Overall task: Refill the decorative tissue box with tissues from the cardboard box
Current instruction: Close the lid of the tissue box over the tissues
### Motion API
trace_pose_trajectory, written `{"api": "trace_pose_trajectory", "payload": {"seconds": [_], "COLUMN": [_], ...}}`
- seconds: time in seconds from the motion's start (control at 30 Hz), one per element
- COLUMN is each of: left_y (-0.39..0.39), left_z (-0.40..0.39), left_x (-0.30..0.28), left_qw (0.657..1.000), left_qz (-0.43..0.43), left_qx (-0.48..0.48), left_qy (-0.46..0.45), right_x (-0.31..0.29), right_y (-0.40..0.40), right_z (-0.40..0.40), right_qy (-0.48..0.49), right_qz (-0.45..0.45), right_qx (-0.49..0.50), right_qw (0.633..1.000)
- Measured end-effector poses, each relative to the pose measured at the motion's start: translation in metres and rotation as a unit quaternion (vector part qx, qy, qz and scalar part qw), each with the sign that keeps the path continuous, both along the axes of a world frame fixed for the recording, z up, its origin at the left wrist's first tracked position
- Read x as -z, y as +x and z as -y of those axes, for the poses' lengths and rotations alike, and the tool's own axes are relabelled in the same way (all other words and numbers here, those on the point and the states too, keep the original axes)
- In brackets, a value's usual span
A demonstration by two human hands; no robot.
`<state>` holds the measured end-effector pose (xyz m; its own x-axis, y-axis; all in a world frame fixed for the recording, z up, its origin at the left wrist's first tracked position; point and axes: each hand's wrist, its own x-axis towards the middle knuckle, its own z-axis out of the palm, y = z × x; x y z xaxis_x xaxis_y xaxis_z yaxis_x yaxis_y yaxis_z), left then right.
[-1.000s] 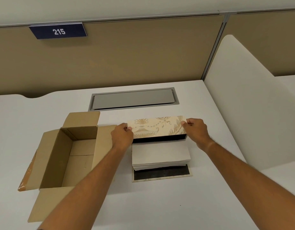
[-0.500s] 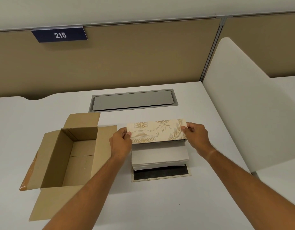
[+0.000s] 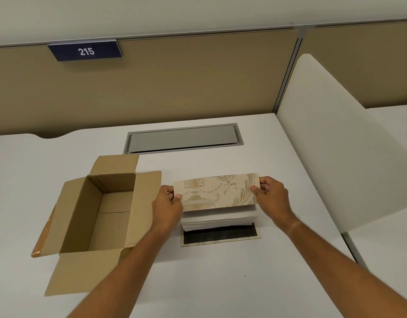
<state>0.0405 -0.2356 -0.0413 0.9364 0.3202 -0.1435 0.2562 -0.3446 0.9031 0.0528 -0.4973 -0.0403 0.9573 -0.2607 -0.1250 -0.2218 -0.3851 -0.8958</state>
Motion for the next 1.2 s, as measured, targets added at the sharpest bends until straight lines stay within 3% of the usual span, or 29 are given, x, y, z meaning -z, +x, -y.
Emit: {"api": "trace_pose_trajectory", "payload": {"seconds": [0.2,0.57,1.2], "left_y": [-0.013,-0.046,-0.08], "left_z": [0.0,0.0,0.009], "left_x": [0.002,0.005,0.035], "left_qw": [0.999,0.996,0.991], "left_qz": [-0.02,-0.022,-0.067], "left_qx": [0.036,0.085,0.087], "left_qy": [-0.028,0.019,0.082], "right_x": [0.005,0.02,0.059], "right_y": [-0.011,-0.044,-0.086], "right_z": [0.001,0.007,0.007], "right_qy": [-0.014,-0.024,-0.048], "right_qz": [-0.008,-0.002,0.014], "right_qx": [-0.009,-0.026,-0.04], "right_qw": [1.0,0.999,0.998]}}
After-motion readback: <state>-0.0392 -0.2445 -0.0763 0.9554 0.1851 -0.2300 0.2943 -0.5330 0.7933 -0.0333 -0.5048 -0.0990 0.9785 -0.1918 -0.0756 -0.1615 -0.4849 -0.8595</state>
